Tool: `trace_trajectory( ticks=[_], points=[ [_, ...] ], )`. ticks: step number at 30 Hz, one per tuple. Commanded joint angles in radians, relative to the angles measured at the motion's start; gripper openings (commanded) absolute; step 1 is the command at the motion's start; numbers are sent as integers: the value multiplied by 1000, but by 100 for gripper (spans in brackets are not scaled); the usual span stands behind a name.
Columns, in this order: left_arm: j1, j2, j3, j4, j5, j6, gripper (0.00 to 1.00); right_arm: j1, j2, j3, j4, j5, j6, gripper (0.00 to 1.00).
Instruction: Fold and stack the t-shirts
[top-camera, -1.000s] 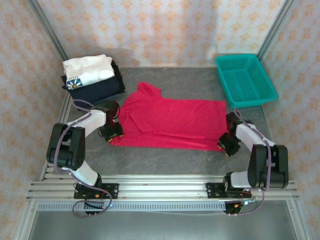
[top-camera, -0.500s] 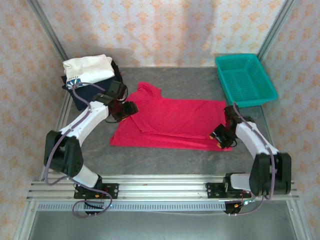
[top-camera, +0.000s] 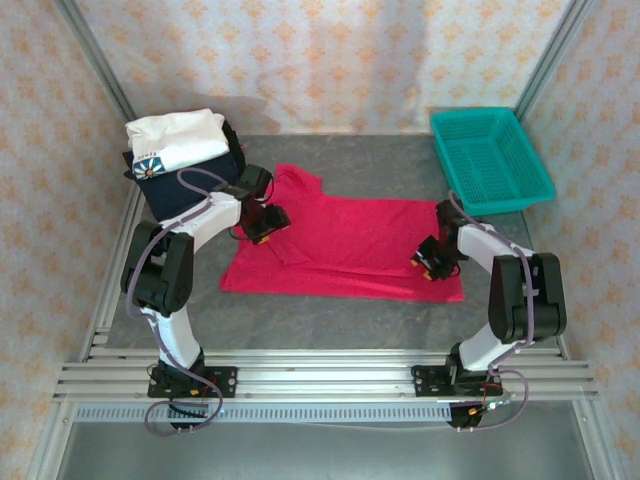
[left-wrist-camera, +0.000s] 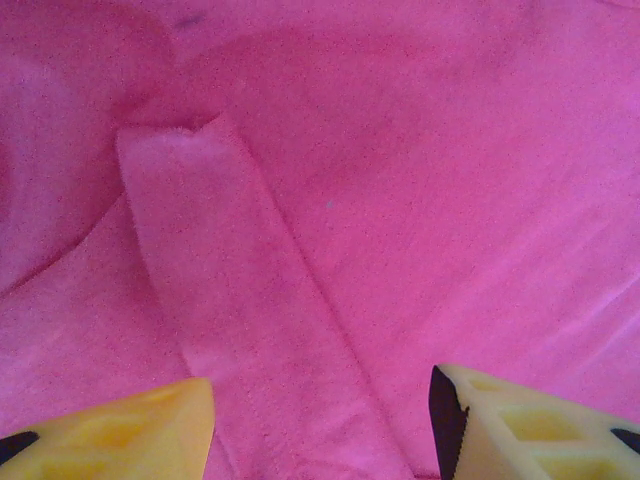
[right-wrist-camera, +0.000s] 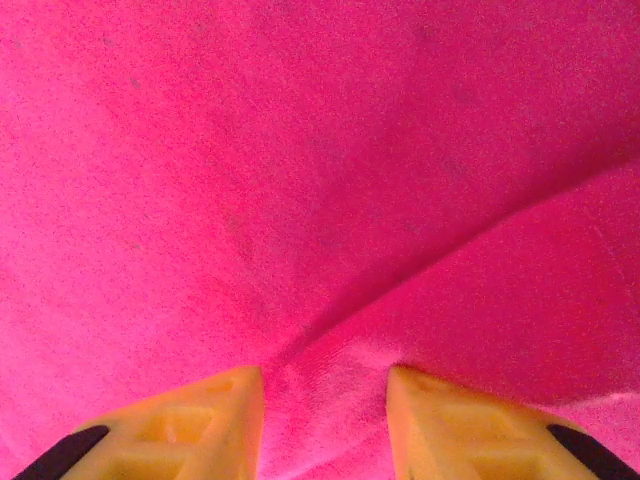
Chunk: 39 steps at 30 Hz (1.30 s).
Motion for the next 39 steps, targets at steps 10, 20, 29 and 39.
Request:
trace_trajectory(
  ticks=[10,20,29,39],
  points=[
    [1,9,119,-24,-83,8,58,-85,112,172,73,77,5,38],
    [-16,-80,62,-60,-37,-31,66,-73,24,221,-7,-181,-42,45],
    [-49,-71,-47,-49,53,-51,67,92,-76,-17,103,-258,63,51],
    [-99,13,-29,-142,49,-42,60,110,9,34,107,-247,35,51]
  ],
)
